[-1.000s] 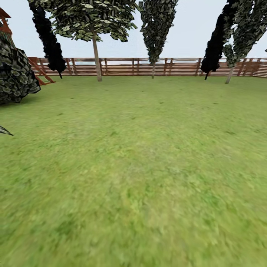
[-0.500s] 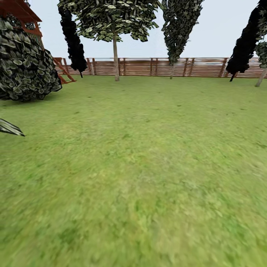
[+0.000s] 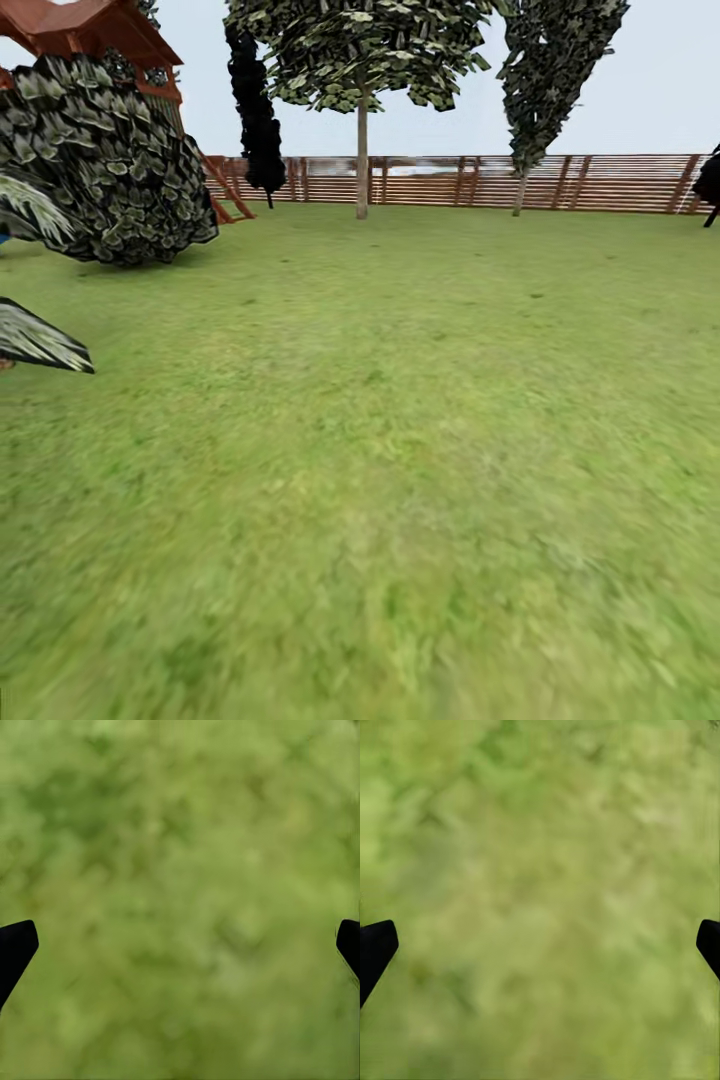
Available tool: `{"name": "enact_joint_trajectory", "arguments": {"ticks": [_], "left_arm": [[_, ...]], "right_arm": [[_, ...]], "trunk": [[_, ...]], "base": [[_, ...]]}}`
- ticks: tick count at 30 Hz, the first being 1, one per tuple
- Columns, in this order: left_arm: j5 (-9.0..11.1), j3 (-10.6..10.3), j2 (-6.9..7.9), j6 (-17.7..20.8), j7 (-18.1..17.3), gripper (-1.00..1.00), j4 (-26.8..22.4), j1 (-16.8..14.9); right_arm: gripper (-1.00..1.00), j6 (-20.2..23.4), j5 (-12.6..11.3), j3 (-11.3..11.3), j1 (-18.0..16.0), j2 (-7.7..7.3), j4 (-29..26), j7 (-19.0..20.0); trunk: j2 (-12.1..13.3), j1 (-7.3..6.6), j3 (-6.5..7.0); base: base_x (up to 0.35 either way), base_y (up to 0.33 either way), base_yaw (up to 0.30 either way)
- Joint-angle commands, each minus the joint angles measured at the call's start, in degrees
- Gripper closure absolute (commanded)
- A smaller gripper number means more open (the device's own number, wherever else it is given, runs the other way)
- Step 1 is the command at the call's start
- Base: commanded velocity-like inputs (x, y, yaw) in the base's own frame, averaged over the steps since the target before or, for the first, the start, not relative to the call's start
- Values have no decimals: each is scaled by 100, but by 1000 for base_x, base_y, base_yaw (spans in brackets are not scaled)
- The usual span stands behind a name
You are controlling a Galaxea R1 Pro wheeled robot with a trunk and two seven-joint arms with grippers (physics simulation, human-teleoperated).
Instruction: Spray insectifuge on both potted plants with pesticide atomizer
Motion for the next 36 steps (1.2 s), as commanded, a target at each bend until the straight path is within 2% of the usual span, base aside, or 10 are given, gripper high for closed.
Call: {"name": "enact_joint_trajectory", "arguments": {"ticks": [1,36], "left_arm": [[-5,21,-2,-20,-3,-100,7,-5],[-5,19,-3,-20,-3,-100,7,-5]], "right_arm": [[-100,-13,-14,31,-2,-5,1,-33],[-100,-13,-14,31,-2,-3,-6,-32]], "trunk": [[-2,3,-5],[-2,3,-5]], "base": [[339,-113,277],[339,-99,272]]}}
